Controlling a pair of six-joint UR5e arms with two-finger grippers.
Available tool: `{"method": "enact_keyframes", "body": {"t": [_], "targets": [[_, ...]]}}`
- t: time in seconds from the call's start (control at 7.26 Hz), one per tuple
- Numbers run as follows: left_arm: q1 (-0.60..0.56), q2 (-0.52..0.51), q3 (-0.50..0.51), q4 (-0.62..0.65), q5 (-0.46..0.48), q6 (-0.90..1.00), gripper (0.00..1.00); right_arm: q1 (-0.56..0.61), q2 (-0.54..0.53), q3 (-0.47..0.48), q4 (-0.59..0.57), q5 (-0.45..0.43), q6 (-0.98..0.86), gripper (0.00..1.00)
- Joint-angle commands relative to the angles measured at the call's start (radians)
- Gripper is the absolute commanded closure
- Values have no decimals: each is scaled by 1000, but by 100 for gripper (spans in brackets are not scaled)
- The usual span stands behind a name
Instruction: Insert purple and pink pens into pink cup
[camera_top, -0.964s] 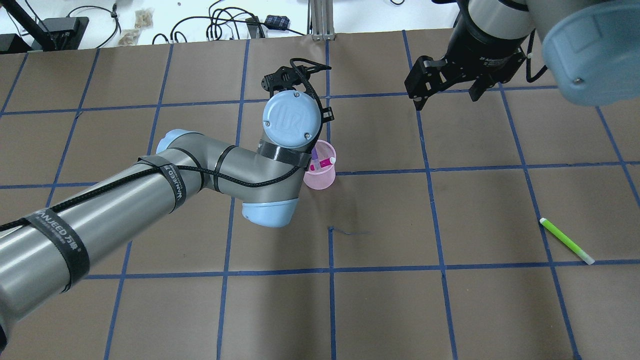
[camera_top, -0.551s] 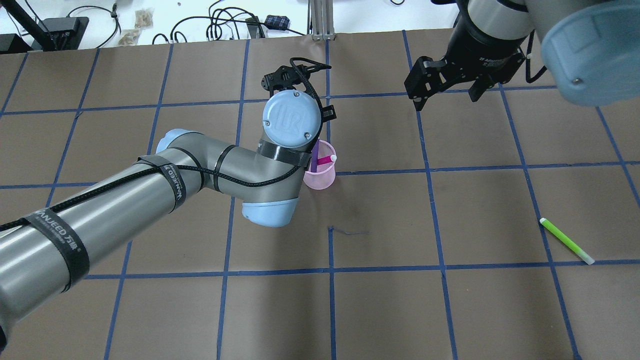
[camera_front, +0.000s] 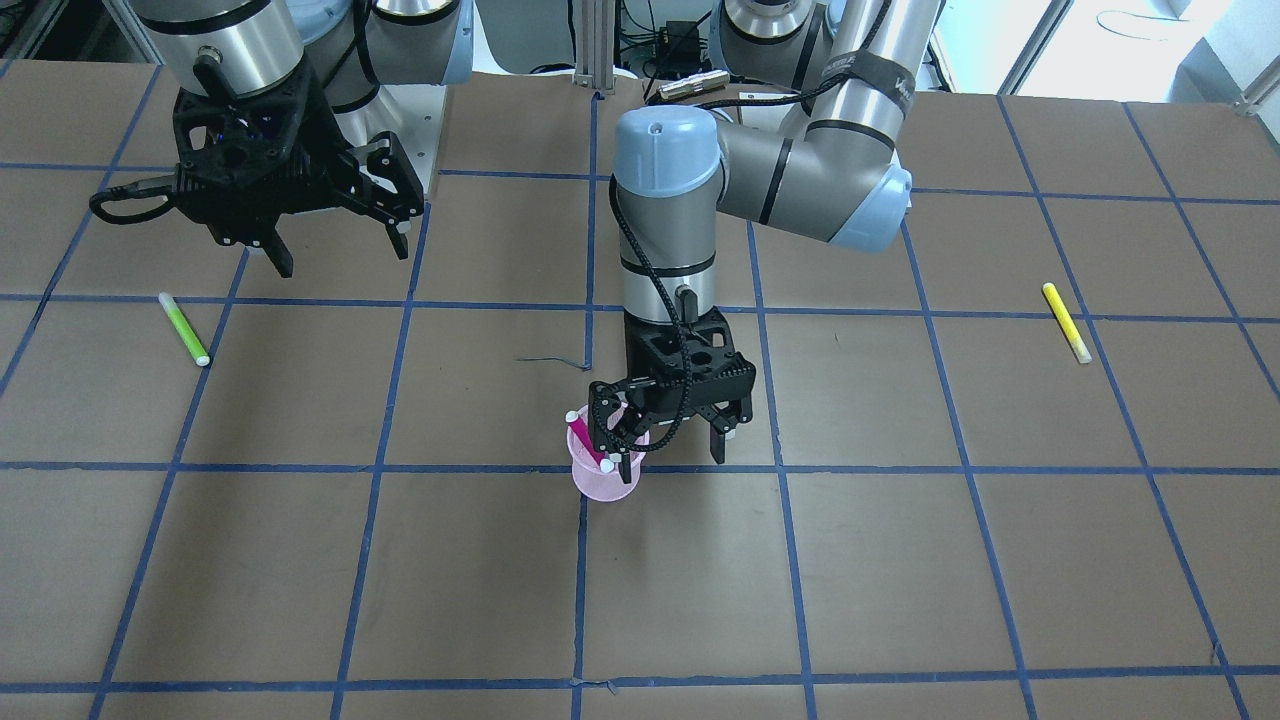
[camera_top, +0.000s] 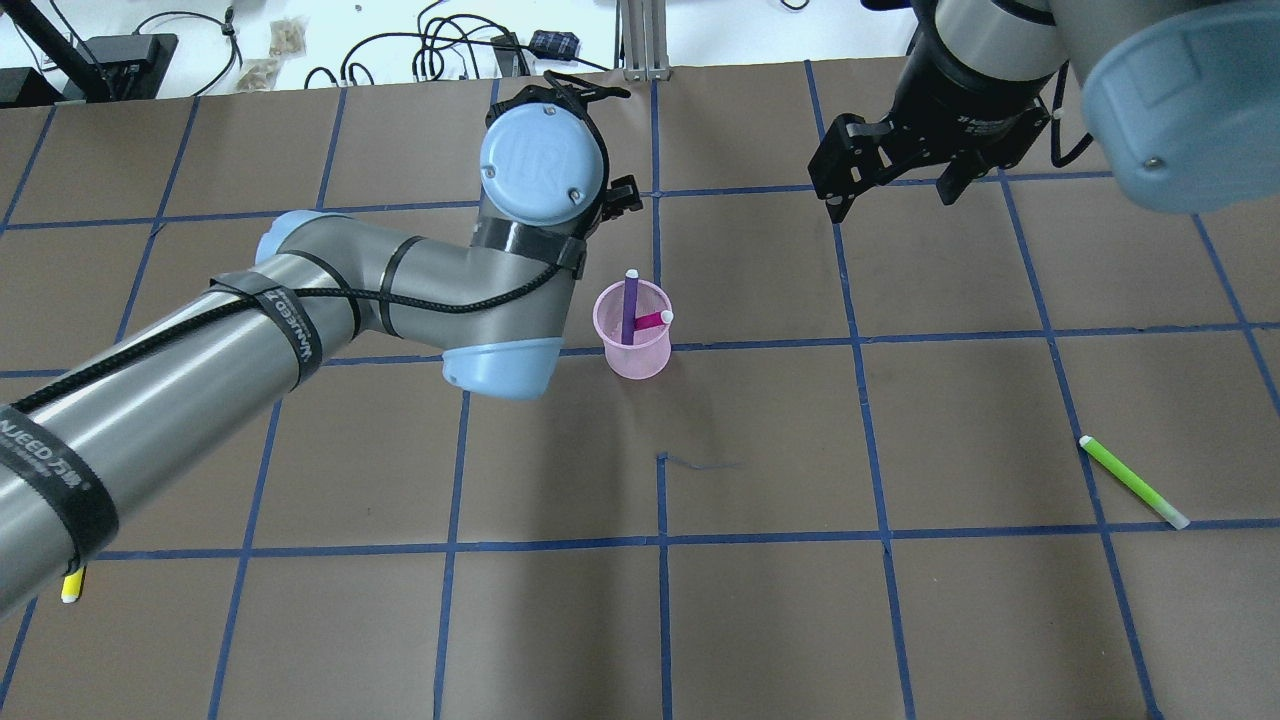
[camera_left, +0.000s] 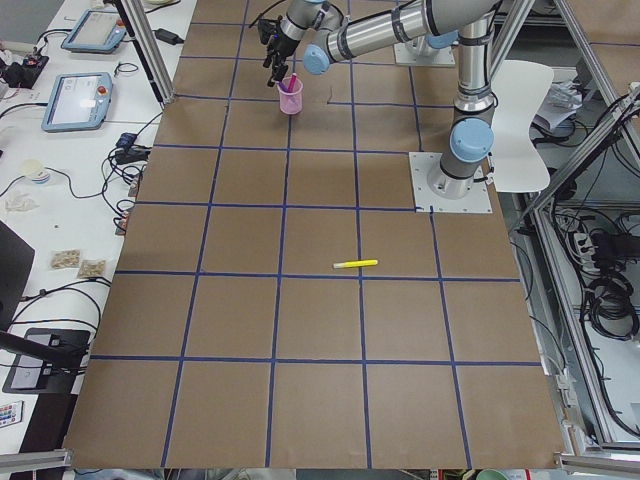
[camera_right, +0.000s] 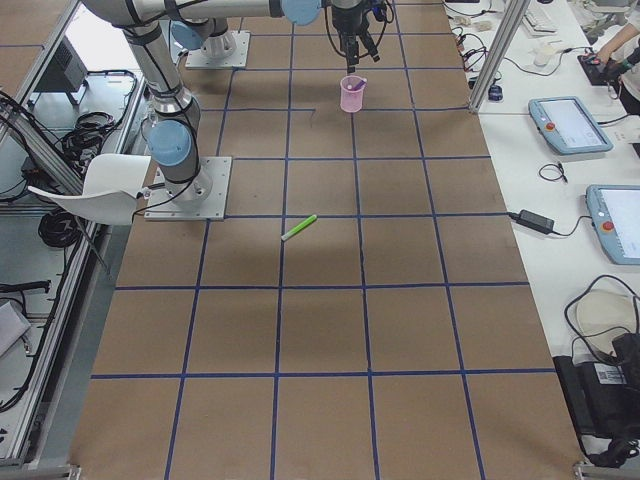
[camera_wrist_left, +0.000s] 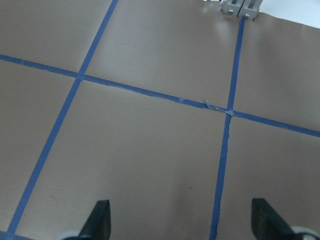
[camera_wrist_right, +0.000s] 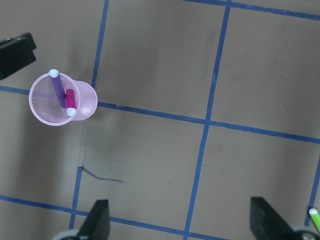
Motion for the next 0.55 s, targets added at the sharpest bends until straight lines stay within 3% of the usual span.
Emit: {"method": "enact_keyframes", "body": {"t": [0.0, 0.28, 0.41], "targets": [[112, 43, 88, -317, -124, 110, 0, 0, -1, 8, 0, 5, 0, 0], [225, 101, 103, -557, -319, 242, 0, 0, -1, 8, 0, 5, -2, 0], [306, 136, 120, -658, -288, 314, 0, 0, -1, 8, 0, 5, -2, 0]]}}
